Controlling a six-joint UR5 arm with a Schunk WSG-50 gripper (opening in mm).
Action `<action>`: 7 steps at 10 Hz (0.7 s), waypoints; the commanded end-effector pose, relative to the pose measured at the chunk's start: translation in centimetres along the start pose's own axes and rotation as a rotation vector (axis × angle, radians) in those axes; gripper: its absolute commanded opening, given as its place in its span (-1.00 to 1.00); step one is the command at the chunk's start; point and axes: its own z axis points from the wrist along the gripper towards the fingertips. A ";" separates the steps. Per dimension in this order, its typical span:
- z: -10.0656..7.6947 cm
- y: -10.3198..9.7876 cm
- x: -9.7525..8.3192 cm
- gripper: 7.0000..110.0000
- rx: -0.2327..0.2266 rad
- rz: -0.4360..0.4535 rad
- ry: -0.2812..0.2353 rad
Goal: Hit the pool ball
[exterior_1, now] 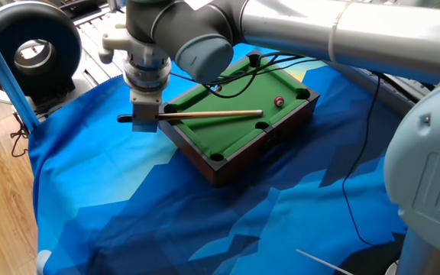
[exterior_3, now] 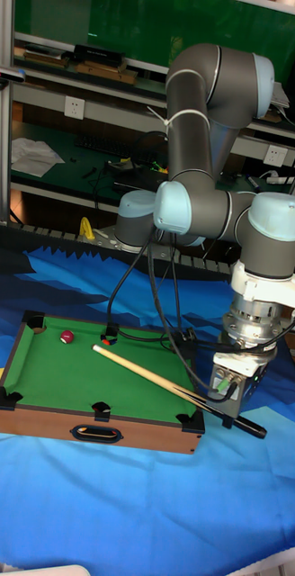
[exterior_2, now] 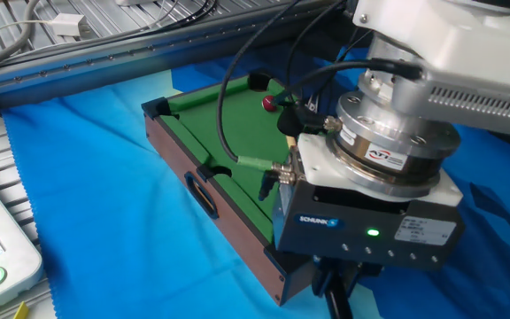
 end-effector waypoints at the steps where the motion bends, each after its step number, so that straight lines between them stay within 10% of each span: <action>1: -0.2 0.4 -1.6 -1.00 -0.024 -0.011 -0.068; 7: -0.1 0.0 -0.7 -1.00 -0.008 0.018 -0.030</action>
